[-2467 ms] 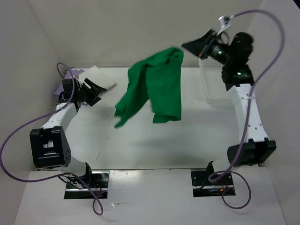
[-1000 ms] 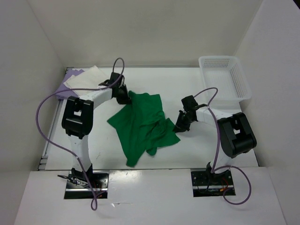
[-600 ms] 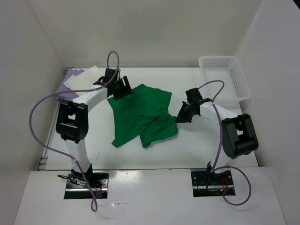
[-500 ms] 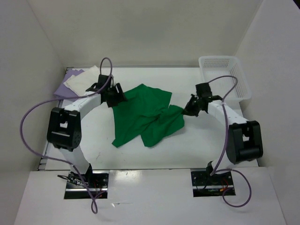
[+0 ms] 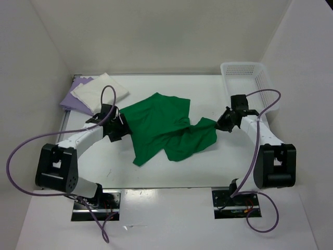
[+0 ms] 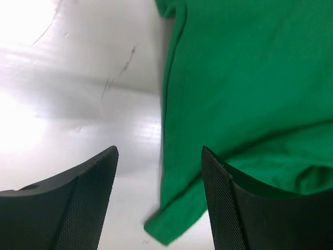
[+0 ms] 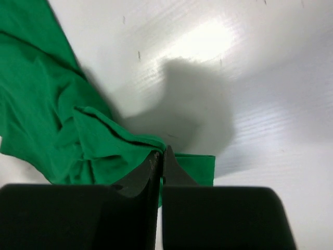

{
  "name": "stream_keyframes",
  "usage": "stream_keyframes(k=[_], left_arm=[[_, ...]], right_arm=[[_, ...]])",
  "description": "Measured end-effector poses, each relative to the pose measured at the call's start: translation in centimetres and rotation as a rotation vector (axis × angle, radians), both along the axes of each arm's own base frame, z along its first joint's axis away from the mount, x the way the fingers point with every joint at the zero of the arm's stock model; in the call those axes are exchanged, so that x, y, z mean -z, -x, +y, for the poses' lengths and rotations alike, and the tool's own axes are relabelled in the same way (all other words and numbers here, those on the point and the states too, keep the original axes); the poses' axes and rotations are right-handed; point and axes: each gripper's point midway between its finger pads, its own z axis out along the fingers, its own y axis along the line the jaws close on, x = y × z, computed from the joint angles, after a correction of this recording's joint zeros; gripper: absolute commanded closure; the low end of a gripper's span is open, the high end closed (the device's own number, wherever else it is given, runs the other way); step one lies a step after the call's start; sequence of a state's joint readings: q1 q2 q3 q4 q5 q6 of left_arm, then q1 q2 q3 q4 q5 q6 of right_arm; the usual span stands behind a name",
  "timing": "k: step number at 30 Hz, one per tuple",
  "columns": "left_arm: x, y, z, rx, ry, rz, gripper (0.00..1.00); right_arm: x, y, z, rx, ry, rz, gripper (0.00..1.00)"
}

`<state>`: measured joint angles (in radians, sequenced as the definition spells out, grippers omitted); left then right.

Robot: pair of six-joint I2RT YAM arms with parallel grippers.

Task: Fold and stack the t-shirts

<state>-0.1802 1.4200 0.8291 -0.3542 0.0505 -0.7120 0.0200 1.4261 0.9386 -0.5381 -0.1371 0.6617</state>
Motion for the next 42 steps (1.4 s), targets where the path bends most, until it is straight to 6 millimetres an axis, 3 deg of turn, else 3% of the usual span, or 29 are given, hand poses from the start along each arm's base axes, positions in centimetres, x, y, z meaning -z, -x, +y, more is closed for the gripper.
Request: stream_keyframes(k=[4,8,9,12,14,18,21,23,25,29,32,34,36,38,40,42], left_arm=[[2.1,-2.5,-1.0,-0.001,0.026,0.036,0.36],[3.7,-4.2,-1.8,0.0,0.051,0.054,0.56],[3.7,-4.8,-2.0,0.002,0.057,0.048,0.66],[4.1,-6.7,-2.8,0.015,0.084,0.035,0.84],[4.1,-7.7,-3.0,0.021,0.087,0.028,0.89],[2.1,-10.4,-3.2,0.023,0.089,-0.002,0.95],[-3.1,-15.1,-2.7,0.009,0.126,-0.13,0.96],[-7.4,-18.0,-1.8,-0.007,0.153,-0.24,0.96],[-10.8,-19.6,-1.0,-0.018,0.168,-0.321,0.96],[-16.1,-20.0,1.2,-0.043,0.194,-0.421,0.96],[-19.6,-19.3,2.9,-0.058,0.213,-0.483,0.95],[-21.9,-18.7,4.4,-0.076,0.217,-0.528,0.95],[-23.7,-18.1,5.7,-0.103,0.223,-0.564,0.95],[-24.8,-17.8,7.0,-0.129,0.219,-0.589,0.95],[-25.0,-17.7,7.5,-0.137,0.217,-0.596,0.94],[-24.0,-18.0,7.2,-0.13,0.222,-0.574,0.92]], right_arm=[[-0.6,-0.8,0.1,-0.006,-0.006,-0.026,1.0],[-0.3,-0.4,0.8,-0.029,-0.024,-0.018,1.0],[-0.1,-0.1,0.9,-0.033,-0.029,-0.012,1.0],[0.4,0.5,1.1,-0.039,-0.036,0.001,1.0],[0.3,0.6,1.3,-0.044,-0.041,-0.001,1.0],[-0.1,0.6,1.7,-0.067,-0.047,-0.013,1.0],[-2.1,-0.6,2.0,-0.094,-0.051,-0.058,1.0],[-5.5,-2.6,2.4,-0.125,-0.051,-0.14,1.0],[-10.4,-4.9,3.2,-0.161,-0.059,-0.262,1.0],[-23.5,-7.8,5.9,-0.263,-0.072,-0.59,1.0],[-31.0,-5.5,7.9,-0.363,-0.078,-0.8,1.0],[-33.0,-2.5,8.6,-0.422,-0.082,-0.873,1.0],[-32.6,0.5,8.8,-0.464,-0.082,-0.897,1.0],[-29.2,2.8,8.9,-0.488,-0.087,-0.84,1.0],[-23.8,4.7,9.8,-0.527,-0.121,-0.721,1.0],[-17.3,6.5,10.4,-0.55,-0.166,-0.535,1.0]])
